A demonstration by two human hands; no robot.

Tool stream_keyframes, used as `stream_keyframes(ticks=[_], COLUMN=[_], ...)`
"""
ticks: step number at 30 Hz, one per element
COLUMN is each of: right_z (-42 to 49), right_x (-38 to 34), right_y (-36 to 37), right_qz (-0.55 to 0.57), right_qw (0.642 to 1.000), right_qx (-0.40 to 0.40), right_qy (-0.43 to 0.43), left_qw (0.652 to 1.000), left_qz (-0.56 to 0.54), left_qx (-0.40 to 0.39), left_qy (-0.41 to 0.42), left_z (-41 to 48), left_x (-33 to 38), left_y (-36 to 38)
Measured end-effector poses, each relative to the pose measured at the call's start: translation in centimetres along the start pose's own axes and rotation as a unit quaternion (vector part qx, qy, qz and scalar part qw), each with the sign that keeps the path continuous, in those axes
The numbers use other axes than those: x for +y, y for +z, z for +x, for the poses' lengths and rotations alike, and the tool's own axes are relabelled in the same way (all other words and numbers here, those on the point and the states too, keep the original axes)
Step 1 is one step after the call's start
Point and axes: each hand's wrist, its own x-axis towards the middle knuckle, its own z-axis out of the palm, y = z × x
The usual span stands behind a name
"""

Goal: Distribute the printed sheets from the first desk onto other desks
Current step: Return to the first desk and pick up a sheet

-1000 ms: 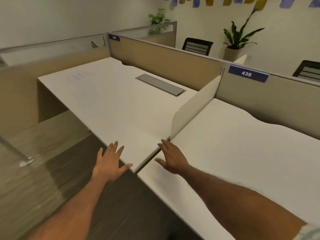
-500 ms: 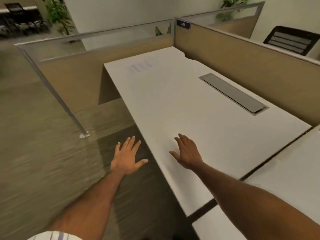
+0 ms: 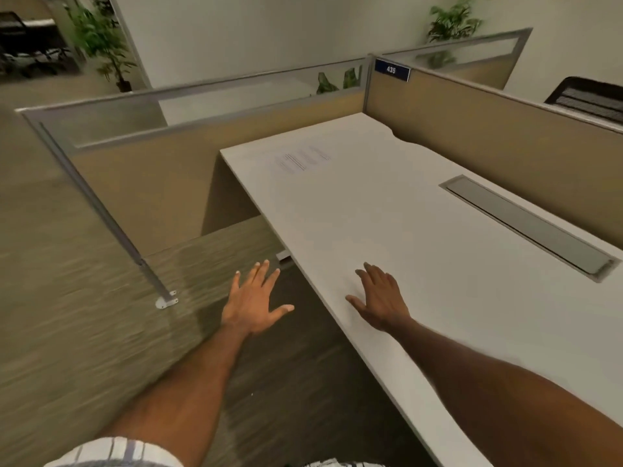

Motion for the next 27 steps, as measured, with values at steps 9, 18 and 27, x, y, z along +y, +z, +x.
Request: stream_keyframes(ticks=[9, 18, 27], right_z=[11.5, 26.5, 38.4], right_x=[-5.0, -6.3, -7.9], right_y=[2.1, 4.8, 3.3], right_qz=[0.013, 0.046, 0.045], right_qw=[0.998, 0.996, 0.994], right_qx=[-0.006, -0.023, -0.003], right_qy=[0.053, 0.077, 0.102], left_qw=[1.000, 0.997, 0.995], left_qz=[-0.014, 0.002, -0.013], left_qx=[-0.020, -0.053, -0.027], left_qy=[0.018, 0.057, 0.094], left_z=[11.1, 24.2, 39.4], left_x=[-11.9, -19.1, -25.9], left_y=[0.6, 1.7, -0.7])
